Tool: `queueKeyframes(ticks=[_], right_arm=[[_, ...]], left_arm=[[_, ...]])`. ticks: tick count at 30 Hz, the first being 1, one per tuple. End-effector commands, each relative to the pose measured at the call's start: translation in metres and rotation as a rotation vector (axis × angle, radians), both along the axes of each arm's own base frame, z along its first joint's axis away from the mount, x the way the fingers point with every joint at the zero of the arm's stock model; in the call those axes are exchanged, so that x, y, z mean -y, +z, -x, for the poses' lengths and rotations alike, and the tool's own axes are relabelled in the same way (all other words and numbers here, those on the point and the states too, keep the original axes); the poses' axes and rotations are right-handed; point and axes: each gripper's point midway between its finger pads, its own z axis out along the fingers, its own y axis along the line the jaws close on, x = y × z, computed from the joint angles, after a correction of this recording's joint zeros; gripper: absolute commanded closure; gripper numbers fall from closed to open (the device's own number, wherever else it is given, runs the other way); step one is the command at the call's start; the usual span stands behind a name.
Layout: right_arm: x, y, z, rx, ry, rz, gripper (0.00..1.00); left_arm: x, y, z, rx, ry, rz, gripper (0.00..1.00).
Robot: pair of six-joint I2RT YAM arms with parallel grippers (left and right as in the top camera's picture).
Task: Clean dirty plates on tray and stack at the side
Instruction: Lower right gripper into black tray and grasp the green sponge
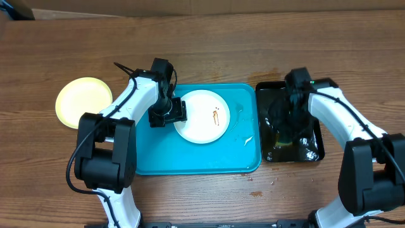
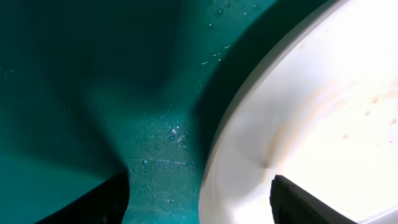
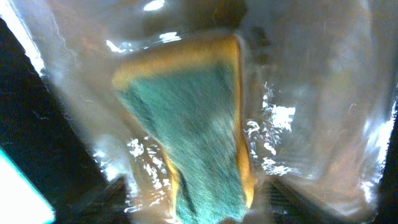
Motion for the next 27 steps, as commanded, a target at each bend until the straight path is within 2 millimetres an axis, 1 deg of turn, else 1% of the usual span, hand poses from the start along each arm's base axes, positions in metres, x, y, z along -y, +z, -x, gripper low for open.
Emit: queueKeyframes(ticks=[1, 4, 7, 9, 10, 12, 13, 14, 15, 16, 17, 18, 19, 21, 23, 25, 27], right_arm=[[0.01, 0.005, -0.012, 0.046, 0.006, 0.057, 0.18], [0.012, -0.003, -0.011, 0.054, 0.001, 0.067, 0.18], [0.012, -0.016, -0.006, 0.054, -0.001, 0.066, 0.19], [0.011, -0.026, 0.0, 0.047, -0.002, 0.058, 0.23], [0.01, -0.031, 0.004, 0.045, -0.001, 0.045, 0.29], [0.006, -0.037, 0.008, 0.038, -0.001, 0.02, 0.51], [0.005, -0.037, 0.008, 0.038, 0.0, 0.015, 0.69], [0.004, -0.035, 0.007, 0.04, -0.001, 0.011, 0.85], [0.004, -0.031, 0.004, 0.046, -0.001, 0.009, 0.96], [0.004, -0.026, 0.001, 0.05, -0.001, 0.01, 0.96], [0.003, -0.019, -0.003, 0.054, 0.004, 0.01, 0.96], [0.003, -0.011, -0.007, 0.059, 0.006, 0.011, 0.96], [0.003, -0.003, -0.01, 0.063, 0.006, 0.013, 0.96], [0.002, 0.012, -0.014, 0.06, 0.006, 0.014, 0.96], [0.004, 0.023, -0.015, 0.05, 0.005, 0.023, 0.96], [0.004, 0.027, -0.014, 0.043, 0.005, 0.023, 0.96], [0.004, 0.026, -0.014, 0.045, 0.005, 0.028, 0.96]], left_arm=[[0.005, -0.001, 0.0, 0.0, -0.025, 0.011, 0.26], [0.005, -0.001, 0.0, 0.0, -0.025, 0.011, 0.27], [0.005, -0.001, 0.0, 0.0, -0.025, 0.011, 0.27], [0.005, -0.001, 0.0, 0.0, -0.024, 0.012, 0.28], [0.005, -0.001, 0.0, 0.0, -0.024, 0.012, 0.28], [0.005, -0.001, -0.001, 0.001, -0.024, 0.012, 0.33], [0.006, -0.001, -0.001, 0.004, -0.025, 0.012, 0.36], [0.006, -0.001, -0.002, 0.007, -0.025, 0.013, 0.44], [0.006, -0.001, -0.002, 0.008, -0.025, 0.014, 0.53], [0.006, -0.001, -0.003, 0.012, -0.025, 0.014, 0.63], [0.006, -0.001, -0.004, 0.015, -0.025, 0.015, 0.82], [0.006, -0.001, -0.004, 0.017, -0.025, 0.015, 0.93], [0.006, -0.001, -0.005, 0.019, -0.025, 0.016, 0.96], [0.006, -0.001, -0.005, 0.02, -0.023, 0.017, 0.96], [0.006, -0.001, -0.005, 0.02, -0.023, 0.016, 0.96], [0.006, -0.001, -0.005, 0.019, -0.023, 0.016, 0.96], [0.006, -0.001, -0.005, 0.021, -0.029, 0.016, 0.96]])
